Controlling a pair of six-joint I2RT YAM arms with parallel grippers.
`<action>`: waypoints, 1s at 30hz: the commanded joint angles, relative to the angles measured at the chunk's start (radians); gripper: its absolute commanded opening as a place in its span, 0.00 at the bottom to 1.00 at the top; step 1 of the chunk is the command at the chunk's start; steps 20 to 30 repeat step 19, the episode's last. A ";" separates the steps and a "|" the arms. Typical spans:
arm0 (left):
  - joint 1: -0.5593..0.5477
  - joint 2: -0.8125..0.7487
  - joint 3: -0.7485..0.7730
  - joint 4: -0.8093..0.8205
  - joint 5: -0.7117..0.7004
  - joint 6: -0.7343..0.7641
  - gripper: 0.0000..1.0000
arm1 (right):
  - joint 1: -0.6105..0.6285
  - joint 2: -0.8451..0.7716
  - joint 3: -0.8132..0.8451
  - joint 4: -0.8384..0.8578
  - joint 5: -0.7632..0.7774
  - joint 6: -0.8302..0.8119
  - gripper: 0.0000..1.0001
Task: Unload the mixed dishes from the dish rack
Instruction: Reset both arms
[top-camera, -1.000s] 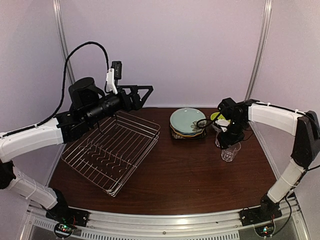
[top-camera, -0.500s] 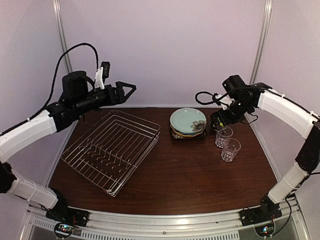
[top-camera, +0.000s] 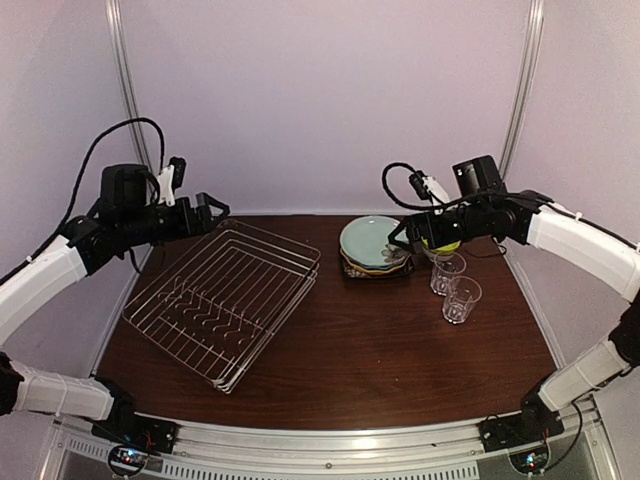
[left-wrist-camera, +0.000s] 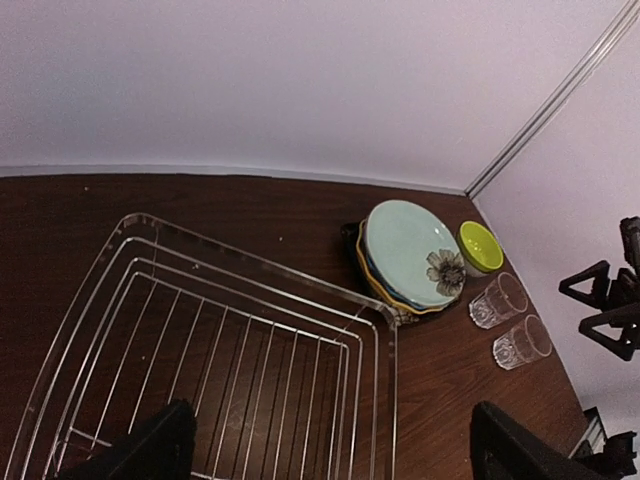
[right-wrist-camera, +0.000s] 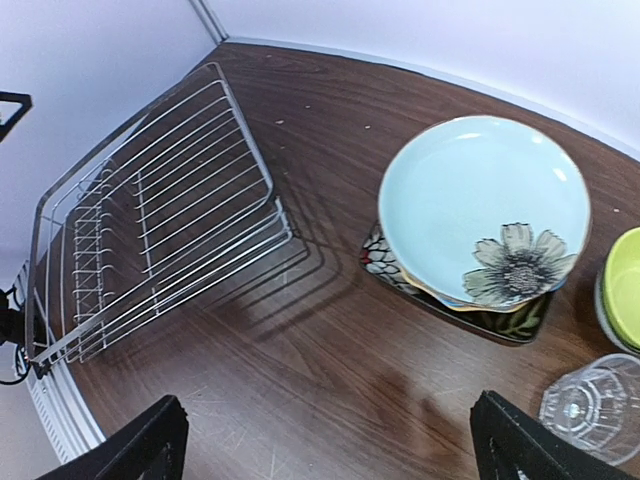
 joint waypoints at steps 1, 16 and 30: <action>0.002 -0.009 -0.076 -0.094 -0.036 -0.002 0.97 | 0.046 -0.051 -0.147 0.255 -0.086 0.073 1.00; 0.001 0.014 -0.199 -0.013 0.027 -0.065 0.97 | 0.100 -0.084 -0.331 0.423 -0.093 0.144 1.00; -0.001 0.019 -0.194 -0.007 0.023 -0.072 0.97 | 0.100 -0.085 -0.325 0.417 -0.090 0.141 1.00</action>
